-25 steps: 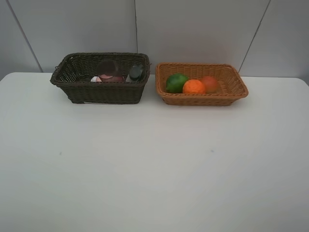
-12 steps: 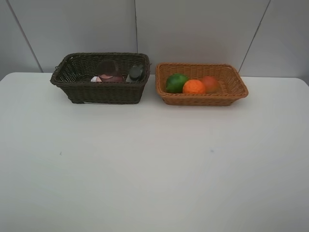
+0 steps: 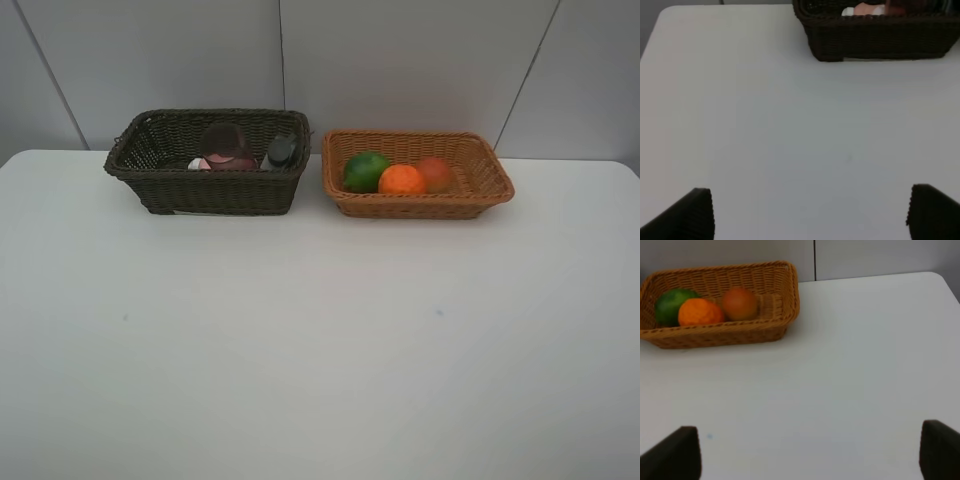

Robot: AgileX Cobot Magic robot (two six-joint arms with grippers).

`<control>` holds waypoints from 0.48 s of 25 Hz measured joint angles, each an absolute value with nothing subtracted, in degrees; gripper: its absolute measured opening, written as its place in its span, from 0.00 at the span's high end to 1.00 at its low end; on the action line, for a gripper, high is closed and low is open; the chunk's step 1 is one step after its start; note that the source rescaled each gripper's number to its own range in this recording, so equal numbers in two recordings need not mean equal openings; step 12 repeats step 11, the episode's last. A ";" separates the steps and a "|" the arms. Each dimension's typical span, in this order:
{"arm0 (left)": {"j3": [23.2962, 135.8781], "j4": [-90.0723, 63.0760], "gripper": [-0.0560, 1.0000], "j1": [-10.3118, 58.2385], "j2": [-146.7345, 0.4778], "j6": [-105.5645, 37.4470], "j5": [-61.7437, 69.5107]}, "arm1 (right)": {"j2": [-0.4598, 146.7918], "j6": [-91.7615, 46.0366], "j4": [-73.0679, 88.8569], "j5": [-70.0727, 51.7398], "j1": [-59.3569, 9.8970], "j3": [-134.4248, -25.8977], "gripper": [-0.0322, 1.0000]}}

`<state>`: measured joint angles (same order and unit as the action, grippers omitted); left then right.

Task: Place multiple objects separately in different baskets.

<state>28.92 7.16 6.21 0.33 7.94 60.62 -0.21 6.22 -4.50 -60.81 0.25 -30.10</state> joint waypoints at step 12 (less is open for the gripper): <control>28.92 6.30 0.00 0.61 0.33 7.94 60.62 | -0.21 6.22 -4.50 -60.81 0.25 -30.10 0.07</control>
